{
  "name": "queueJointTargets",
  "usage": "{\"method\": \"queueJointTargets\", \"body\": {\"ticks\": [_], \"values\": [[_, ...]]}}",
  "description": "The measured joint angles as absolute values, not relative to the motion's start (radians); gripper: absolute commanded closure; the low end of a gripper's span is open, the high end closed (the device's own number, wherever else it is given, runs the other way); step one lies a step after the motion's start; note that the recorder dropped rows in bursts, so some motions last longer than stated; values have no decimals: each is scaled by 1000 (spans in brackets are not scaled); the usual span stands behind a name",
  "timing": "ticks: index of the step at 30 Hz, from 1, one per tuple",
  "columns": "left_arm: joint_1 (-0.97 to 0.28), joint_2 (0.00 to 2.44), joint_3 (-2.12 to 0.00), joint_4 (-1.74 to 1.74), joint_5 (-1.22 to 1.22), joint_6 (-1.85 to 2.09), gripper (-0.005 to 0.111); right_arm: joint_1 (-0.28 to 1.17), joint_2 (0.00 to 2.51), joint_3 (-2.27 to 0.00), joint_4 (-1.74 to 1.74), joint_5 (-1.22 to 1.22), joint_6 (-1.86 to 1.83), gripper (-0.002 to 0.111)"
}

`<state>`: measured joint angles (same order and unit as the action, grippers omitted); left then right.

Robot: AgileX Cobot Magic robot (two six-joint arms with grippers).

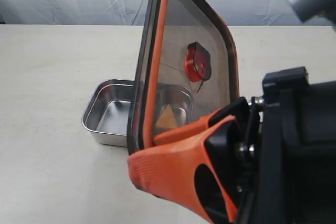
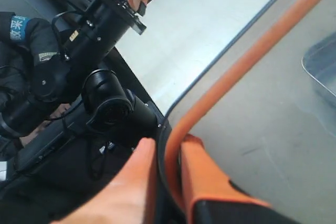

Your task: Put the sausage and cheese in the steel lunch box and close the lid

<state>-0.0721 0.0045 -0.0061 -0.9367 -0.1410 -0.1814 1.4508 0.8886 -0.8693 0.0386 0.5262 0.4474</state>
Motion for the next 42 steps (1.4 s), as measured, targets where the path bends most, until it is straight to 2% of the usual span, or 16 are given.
{"method": "queueJointTargets", "body": {"ticks": [2,4,9,13,17,21,22,26,36,42], "values": [[-72,5,-60,-944,84,-211,107,1451,889,-869,39,523,447,108],[-72,2,-148,-1013,287,-29,107,1451,889,-869,41,498,447,108],[-72,0,-261,-1545,538,733,107,1451,889,-869,60,429,447,108],[-72,21,-283,-1688,738,1018,107,1451,898,-869,90,340,448,108],[-70,120,-286,-1604,784,995,103,1451,961,-869,134,234,448,108],[-70,226,-286,-1592,823,1069,80,1451,1058,-869,144,90,450,108],[-70,242,-286,-1592,839,1098,72,1451,1078,-869,144,48,450,108],[-70,296,-286,-1574,894,1206,54,1451,1142,-869,153,-86,451,108],[-70,305,-286,-1519,919,1234,52,1451,1150,-869,160,-139,433,109],[-70,305,-286,-1482,985,1234,52,1392,1149,-869,168,-111,425,109]]}}
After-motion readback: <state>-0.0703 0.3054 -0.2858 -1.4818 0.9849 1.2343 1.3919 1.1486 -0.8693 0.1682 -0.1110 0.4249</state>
